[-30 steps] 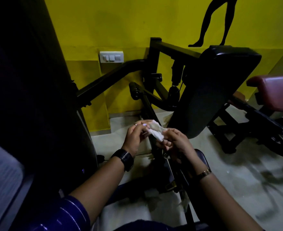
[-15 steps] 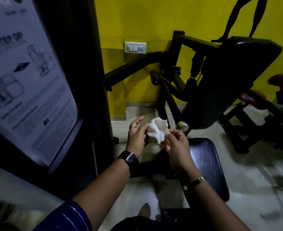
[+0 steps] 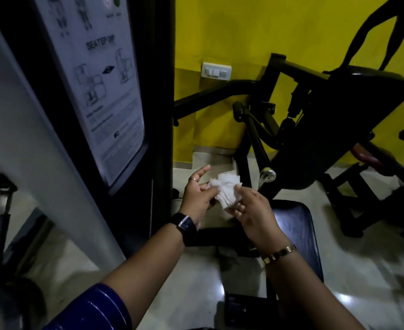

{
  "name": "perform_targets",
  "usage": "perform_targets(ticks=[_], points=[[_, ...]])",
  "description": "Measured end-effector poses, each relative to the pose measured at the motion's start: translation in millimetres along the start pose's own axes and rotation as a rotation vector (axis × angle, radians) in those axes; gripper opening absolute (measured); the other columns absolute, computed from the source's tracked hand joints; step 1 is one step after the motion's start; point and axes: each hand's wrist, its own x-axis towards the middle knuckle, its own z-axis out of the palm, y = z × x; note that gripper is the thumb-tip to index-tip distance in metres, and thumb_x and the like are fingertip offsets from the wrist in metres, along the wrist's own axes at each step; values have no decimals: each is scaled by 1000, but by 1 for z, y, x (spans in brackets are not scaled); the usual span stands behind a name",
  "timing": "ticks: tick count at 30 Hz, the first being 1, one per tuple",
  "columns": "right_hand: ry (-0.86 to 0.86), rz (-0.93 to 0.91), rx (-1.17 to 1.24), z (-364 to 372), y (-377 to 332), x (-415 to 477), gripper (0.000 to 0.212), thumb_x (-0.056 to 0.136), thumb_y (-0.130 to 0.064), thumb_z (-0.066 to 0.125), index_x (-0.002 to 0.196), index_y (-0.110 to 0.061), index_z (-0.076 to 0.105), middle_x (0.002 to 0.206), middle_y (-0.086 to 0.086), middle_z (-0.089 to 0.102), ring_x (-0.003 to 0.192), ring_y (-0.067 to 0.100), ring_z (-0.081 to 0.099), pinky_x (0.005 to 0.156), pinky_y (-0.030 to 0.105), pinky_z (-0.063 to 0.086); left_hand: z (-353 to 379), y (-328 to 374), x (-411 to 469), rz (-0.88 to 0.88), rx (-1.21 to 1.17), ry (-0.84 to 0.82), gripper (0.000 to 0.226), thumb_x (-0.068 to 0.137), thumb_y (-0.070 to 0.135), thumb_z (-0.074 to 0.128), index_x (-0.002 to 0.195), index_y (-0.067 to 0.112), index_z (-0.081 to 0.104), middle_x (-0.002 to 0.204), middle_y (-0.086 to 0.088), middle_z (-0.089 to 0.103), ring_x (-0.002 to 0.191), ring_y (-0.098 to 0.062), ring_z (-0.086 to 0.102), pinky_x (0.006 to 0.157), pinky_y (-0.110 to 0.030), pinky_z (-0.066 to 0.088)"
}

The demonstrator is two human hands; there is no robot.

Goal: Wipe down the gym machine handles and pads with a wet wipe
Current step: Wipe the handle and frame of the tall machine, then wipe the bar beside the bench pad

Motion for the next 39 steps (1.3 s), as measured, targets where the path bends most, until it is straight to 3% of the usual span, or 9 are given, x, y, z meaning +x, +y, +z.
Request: perform_targets(ticks=[3, 9, 14, 18, 21, 27, 33, 36, 39], points=[[-41, 55, 51, 5, 2, -3, 19, 97, -17, 53, 100, 0, 60, 90, 23, 58, 69, 27, 52, 56, 28, 56, -6, 5, -5, 26, -51, 65, 52, 88, -16, 52, 119, 26, 53, 70, -3, 71, 68, -15, 66, 72, -35, 55], [-169, 54, 97, -1, -4, -14, 12, 95, -11, 55, 104, -3, 55, 88, 19, 62, 63, 21, 63, 55, 28, 56, 1, 5, -26, 14, -247, 208, 40, 96, -1, 53, 133, 10, 47, 66, 3, 69, 57, -6, 64, 55, -21, 54], [-275, 35, 111, -22, -10, -28, 8, 93, -1, 55, 90, -8, 55, 80, 12, 67, 57, 15, 66, 55, 28, 57, 21, -4, -57, 53, -253, 229, 43, 93, -4, 57, 133, 7, 48, 95, -6, 71, 77, -8, 70, 69, -22, 58], [-398, -30, 6, -44, -8, -45, 27, 89, 11, 54, 113, 1, 53, 100, 19, 66, 79, 21, 69, 64, 27, 58, 38, -14, -86, 126, -182, 302, 17, 91, -5, 59, 107, 2, 63, 93, -10, 71, 80, -14, 70, 72, -24, 58], [-405, -15, 24, -59, -10, -65, 20, 90, 12, 53, 102, -4, 52, 94, 19, 64, 71, 19, 69, 61, 26, 58, 52, -23, -115, 158, -187, 356, 7, 93, 1, 58, 94, 5, 64, 89, -12, 71, 87, -24, 67, 83, -40, 54], [-484, 4, -5, -82, -3, -100, 7, 95, 1, 52, 95, -5, 55, 87, 14, 66, 63, 16, 65, 59, 26, 55, 64, -47, -169, 189, -226, 484, 14, 100, 9, 51, 106, 5, 62, 113, -23, 65, 107, -33, 61, 99, -47, 47], [-605, 48, -143, -87, 13, -133, 12, 93, 4, 52, 100, -5, 55, 96, 15, 64, 72, 17, 65, 59, 24, 54, 62, -51, -227, 255, -211, 564, 15, 98, 11, 54, 107, 3, 62, 99, -10, 69, 89, -13, 68, 78, -23, 55], [-654, 39, -206, -78, 22, -149, 13, 93, 4, 54, 95, -9, 58, 91, 14, 67, 71, 18, 65, 63, 27, 53, 56, -45, -253, 286, -186, 577, 26, 96, 8, 55, 118, -5, 59, 114, -21, 65, 105, -25, 63, 97, -36, 50], [-749, 41, -257, -64, 34, -166, 13, 94, -4, 56, 104, -9, 62, 101, 18, 70, 86, 26, 68, 80, 40, 54, 46, -39, -272, 292, -192, 644, 22, 96, 11, 56, 112, -3, 60, 111, -25, 65, 102, -30, 61, 99, -43, 48]])
